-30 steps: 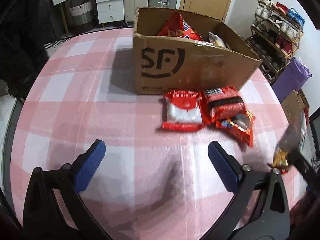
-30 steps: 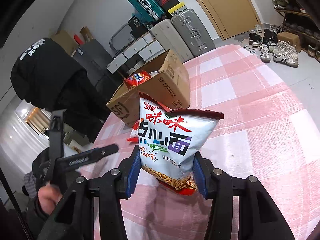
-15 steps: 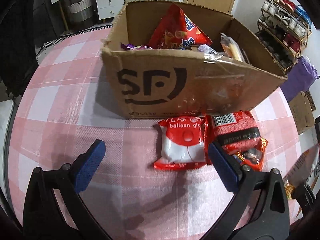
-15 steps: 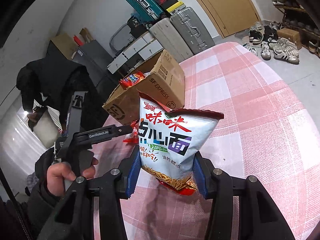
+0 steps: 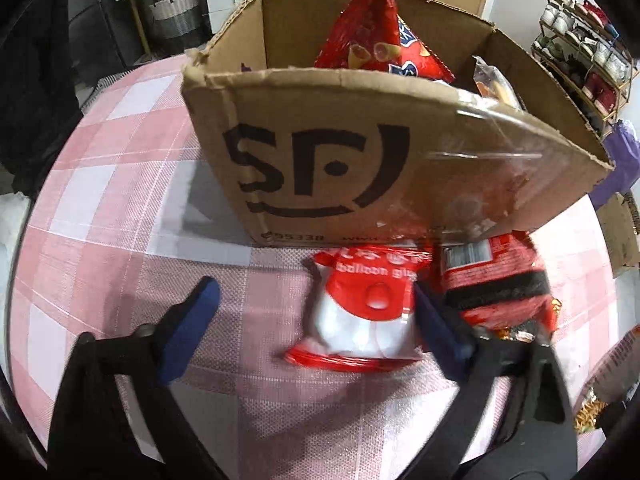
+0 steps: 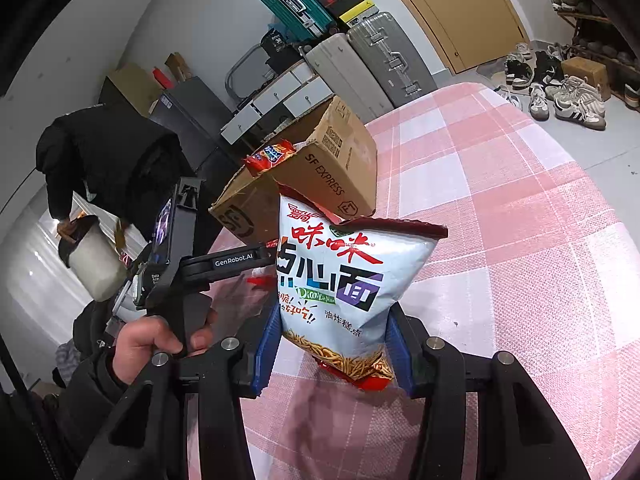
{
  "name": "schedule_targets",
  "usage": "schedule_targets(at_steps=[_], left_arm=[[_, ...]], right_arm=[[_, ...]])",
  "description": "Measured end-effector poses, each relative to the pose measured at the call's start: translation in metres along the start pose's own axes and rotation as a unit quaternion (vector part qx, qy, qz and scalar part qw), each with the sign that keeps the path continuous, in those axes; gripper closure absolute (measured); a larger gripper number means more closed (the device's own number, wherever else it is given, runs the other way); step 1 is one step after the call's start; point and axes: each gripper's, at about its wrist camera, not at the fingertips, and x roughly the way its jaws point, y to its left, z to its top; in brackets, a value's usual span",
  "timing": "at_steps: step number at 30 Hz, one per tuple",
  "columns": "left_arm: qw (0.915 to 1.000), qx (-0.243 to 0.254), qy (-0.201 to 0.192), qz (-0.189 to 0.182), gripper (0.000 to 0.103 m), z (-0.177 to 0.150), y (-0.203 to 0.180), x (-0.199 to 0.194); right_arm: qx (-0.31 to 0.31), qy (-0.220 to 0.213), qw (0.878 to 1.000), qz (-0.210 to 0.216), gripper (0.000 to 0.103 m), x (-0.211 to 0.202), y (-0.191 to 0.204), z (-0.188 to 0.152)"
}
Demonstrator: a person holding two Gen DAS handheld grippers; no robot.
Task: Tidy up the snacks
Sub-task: 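Close the left tool on the red balloon-gum bag while the right tool holds the noodle bag, then carry the balloon-gum bag and noodle bag over the cardboard box with both tools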
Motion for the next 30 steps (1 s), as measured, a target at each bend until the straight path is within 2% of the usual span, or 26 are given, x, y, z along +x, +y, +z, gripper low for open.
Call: schedule_targets(at_steps=[2,3,6,17,22,30], left_arm=[[0.9999,0.013,0.001,-0.007,0.044,-0.002,-0.001,-0.002],[0.9997,0.023,-0.008,-0.006,0.063,-0.003,-0.004,-0.005],[0.9985,0.035,-0.013,-0.041,0.064,-0.008,-0.004,-0.010],[0.9961,0.062,-0.046,-0.042,0.064,-0.023,-0.002,-0.054],[0.9953,0.060,-0.054,-0.053,0.064,-0.039,-0.003,-0.092],[0.9923,0.070,-0.078,-0.066,0.064,-0.041,0.009,-0.126]], right_arm=[[-0.001,0.000,1.000,0.000,0.055,0.000,0.001,0.000],[-0.002,0.000,1.000,0.000,0.055,0.000,0.002,0.000],[-0.004,-0.001,1.000,-0.002,0.055,0.000,0.003,0.000],[-0.010,-0.003,1.000,0.000,0.055,-0.002,0.014,-0.002],[-0.020,-0.008,1.000,-0.001,0.055,-0.006,0.023,0.001],[-0.051,-0.025,0.998,0.000,0.055,-0.014,0.045,0.020]])
